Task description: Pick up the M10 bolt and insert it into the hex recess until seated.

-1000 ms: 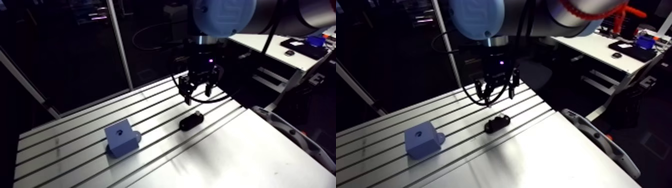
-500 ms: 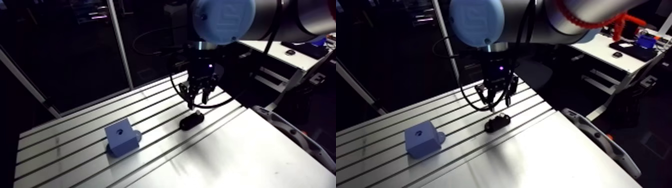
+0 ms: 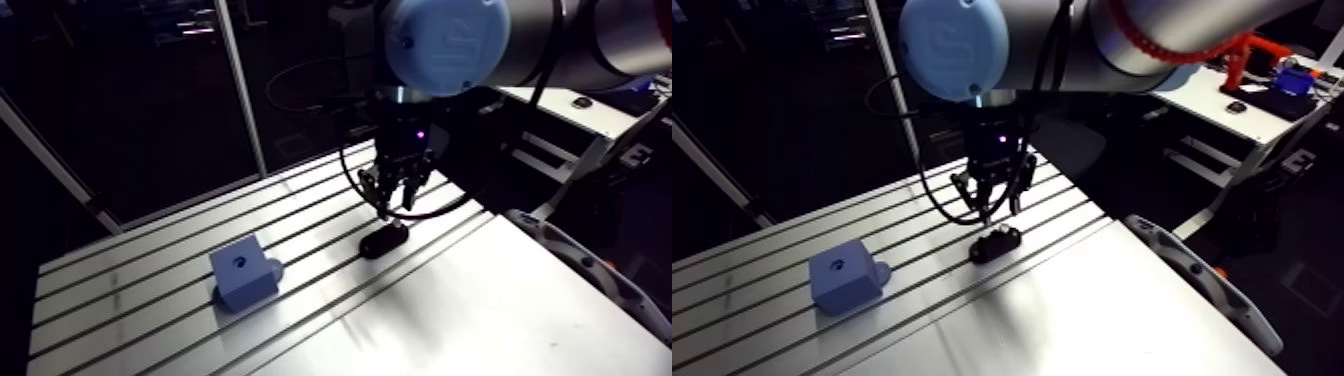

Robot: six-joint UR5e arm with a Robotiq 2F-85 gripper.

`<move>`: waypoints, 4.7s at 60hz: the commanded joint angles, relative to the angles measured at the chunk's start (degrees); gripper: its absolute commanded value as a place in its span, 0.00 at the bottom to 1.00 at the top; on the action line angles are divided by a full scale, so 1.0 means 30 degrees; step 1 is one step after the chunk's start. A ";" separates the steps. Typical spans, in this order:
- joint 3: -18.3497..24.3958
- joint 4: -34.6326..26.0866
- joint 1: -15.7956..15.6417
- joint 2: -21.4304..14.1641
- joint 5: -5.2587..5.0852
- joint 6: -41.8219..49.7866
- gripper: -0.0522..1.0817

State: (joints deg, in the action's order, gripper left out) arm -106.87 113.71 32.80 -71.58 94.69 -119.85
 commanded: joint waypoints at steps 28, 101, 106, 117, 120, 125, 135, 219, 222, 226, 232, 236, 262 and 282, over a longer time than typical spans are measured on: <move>-0.0246 0.0542 0.0028 0.0321 0.0029 0.0003 0.45; -0.0367 0.0992 0.0027 0.0588 0.0032 -0.0023 0.48; -0.0367 0.0992 0.0028 0.0613 0.0032 0.0002 0.48; -0.0367 0.0992 0.0028 0.0614 0.0032 -0.0027 0.48; -0.0367 0.0992 0.0028 0.0614 0.0032 -0.0027 0.49; -0.0367 0.0966 0.0028 0.0614 0.0032 -0.0027 0.49; -0.0397 0.0991 -0.0001 0.0639 0.0032 -0.0022 0.52; -0.0455 0.0992 0.0057 0.0526 0.0032 -0.0027 0.61; -0.0455 0.0992 0.0057 0.0526 0.0032 -0.0002 0.61; -0.0455 0.0992 0.0057 0.0526 0.0032 -0.0026 0.61; -0.0509 0.0992 0.0086 0.0501 0.0032 -0.0027 0.61; -0.0539 0.0992 0.0086 0.0497 0.0032 -0.0027 0.62; -0.0631 0.0992 0.0057 0.0413 0.0036 0.0003 0.63; -0.0718 0.0995 0.0086 0.0409 0.0061 0.0003 0.64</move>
State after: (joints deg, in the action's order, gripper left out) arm -108.87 116.68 33.03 -70.32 94.83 -119.85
